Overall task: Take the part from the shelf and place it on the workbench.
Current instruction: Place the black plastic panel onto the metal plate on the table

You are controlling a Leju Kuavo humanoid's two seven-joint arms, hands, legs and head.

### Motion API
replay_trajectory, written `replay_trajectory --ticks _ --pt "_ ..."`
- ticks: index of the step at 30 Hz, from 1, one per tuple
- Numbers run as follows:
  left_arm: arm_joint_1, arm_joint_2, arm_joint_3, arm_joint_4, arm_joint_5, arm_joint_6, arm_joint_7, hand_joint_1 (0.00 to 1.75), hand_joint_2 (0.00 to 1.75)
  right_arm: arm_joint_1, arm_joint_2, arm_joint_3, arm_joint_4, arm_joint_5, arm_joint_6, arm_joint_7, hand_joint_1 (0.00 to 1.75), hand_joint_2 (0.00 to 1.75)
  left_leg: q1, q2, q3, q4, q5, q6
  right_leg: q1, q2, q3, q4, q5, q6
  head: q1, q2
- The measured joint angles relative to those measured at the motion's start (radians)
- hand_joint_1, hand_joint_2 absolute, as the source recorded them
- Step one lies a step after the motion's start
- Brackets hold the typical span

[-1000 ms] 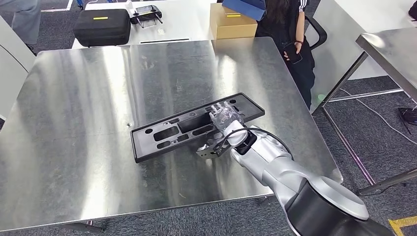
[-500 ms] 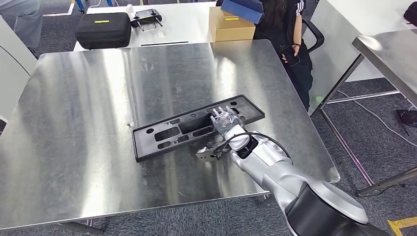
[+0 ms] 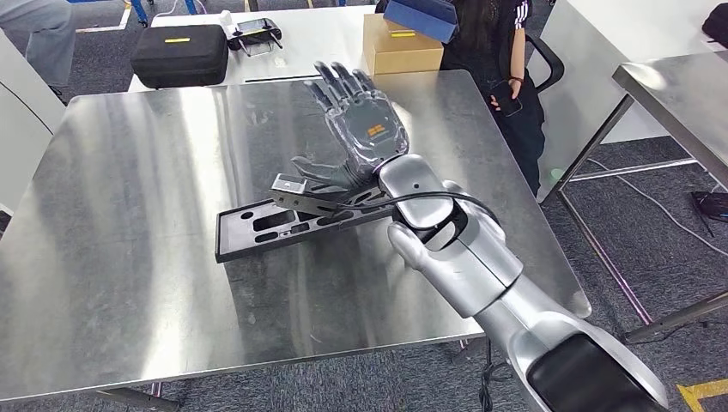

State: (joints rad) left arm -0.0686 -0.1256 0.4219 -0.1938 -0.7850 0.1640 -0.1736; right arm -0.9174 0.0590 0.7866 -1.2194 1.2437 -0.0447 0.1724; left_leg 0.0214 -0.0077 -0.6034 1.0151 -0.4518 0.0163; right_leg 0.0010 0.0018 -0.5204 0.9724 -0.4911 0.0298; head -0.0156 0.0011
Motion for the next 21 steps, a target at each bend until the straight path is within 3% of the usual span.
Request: replay_trajectory --ticks 7,12,14,19,21 --pt "-0.004 -0.005 -0.006 0.000 -0.002 0.002 -0.007 0.00 0.00 0.041 -0.069 -0.026 -0.242 0.050 -0.053 0.000 0.00 0.00 -0.001 0.000 0.003 0.000 0.000 0.000 0.000 0.000 0.002 0.000 0.000 0.000 0.000 0.000" --pt "-0.006 -0.009 -0.014 0.000 0.001 0.007 -0.006 0.00 0.00 0.062 -0.079 -0.054 -0.272 -0.136 -0.092 -0.043 0.00 0.00 0.000 0.000 0.006 0.000 0.000 0.000 0.000 0.000 0.005 0.000 0.000 0.000 0.000 0.000" --pt "-0.006 -0.010 -0.017 0.000 0.008 0.009 -0.010 0.00 0.00 0.088 -0.078 -0.071 -0.291 -0.309 -0.097 -0.092 0.00 0.00 0.000 0.000 0.006 0.000 0.000 0.000 0.000 0.000 0.006 0.000 0.000 0.000 0.000 0.000" --pt "-0.001 -0.010 -0.018 0.000 0.054 0.010 -0.058 0.00 0.00 0.247 -0.065 -0.148 -0.411 -1.157 0.019 -0.329 0.00 0.00 0.000 -0.001 0.007 -0.001 0.000 -0.001 0.000 0.000 0.007 0.000 0.000 0.000 0.000 0.000" --pt "0.006 -0.009 -0.015 0.000 0.079 0.015 -0.088 0.00 0.00 0.328 -0.068 -0.177 -0.475 -1.373 0.088 -0.403 0.00 0.00 0.000 -0.001 0.007 -0.001 -0.001 -0.001 0.000 0.000 0.007 0.000 -0.001 -0.001 0.000 0.000"
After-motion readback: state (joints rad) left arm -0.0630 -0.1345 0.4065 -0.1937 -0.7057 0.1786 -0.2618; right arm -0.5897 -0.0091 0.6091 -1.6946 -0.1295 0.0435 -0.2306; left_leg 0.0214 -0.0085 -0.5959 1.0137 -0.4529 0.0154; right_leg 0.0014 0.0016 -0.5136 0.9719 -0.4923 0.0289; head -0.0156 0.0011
